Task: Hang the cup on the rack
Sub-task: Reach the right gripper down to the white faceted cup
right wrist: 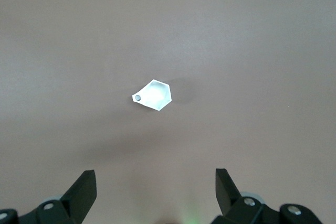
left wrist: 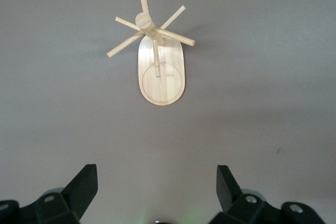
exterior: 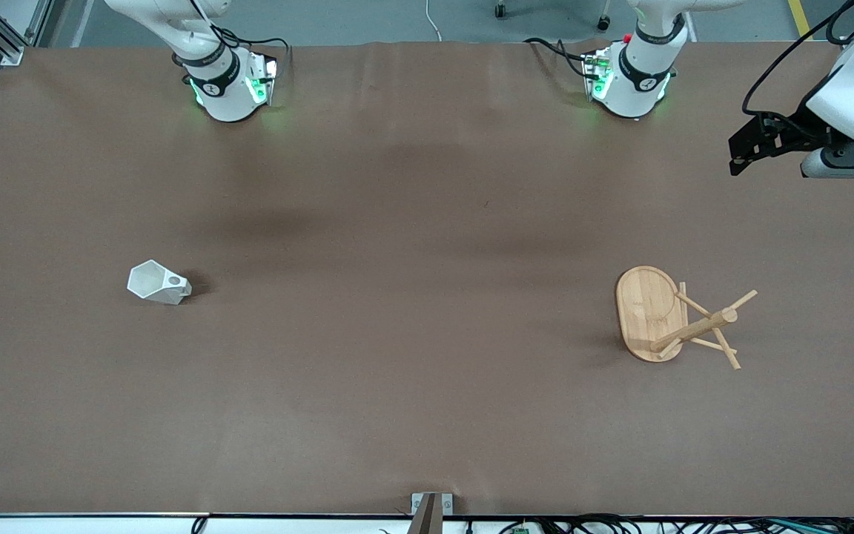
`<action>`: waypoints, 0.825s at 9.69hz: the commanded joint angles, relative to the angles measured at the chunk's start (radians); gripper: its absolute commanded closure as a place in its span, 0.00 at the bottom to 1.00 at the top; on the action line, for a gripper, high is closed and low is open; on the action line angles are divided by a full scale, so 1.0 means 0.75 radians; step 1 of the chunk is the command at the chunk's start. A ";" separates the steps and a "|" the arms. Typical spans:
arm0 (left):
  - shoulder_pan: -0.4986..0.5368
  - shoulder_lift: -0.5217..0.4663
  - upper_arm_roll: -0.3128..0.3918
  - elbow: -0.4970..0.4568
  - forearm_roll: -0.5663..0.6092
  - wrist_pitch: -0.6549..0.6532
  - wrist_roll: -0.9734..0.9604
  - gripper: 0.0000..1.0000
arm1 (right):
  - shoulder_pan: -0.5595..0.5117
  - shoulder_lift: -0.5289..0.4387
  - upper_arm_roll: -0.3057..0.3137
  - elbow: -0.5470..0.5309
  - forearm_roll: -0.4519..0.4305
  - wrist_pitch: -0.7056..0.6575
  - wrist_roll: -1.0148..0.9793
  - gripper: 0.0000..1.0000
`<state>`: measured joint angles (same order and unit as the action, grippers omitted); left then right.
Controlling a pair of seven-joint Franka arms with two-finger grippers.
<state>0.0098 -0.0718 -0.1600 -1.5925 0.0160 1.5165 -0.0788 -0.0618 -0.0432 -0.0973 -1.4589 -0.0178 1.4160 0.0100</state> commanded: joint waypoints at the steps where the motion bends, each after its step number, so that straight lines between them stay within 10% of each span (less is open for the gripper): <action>1: -0.001 0.032 -0.005 0.031 -0.007 -0.048 0.015 0.00 | -0.014 -0.008 0.013 -0.008 -0.009 0.004 0.001 0.00; 8: 0.009 0.075 -0.003 0.072 -0.015 -0.083 0.023 0.00 | -0.012 0.068 0.013 -0.254 -0.009 0.199 -0.028 0.00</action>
<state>0.0121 -0.0314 -0.1601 -1.5347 0.0160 1.4742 -0.0787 -0.0612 -0.0056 -0.0933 -1.5500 -0.0177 1.4725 0.0063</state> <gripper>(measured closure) 0.000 0.000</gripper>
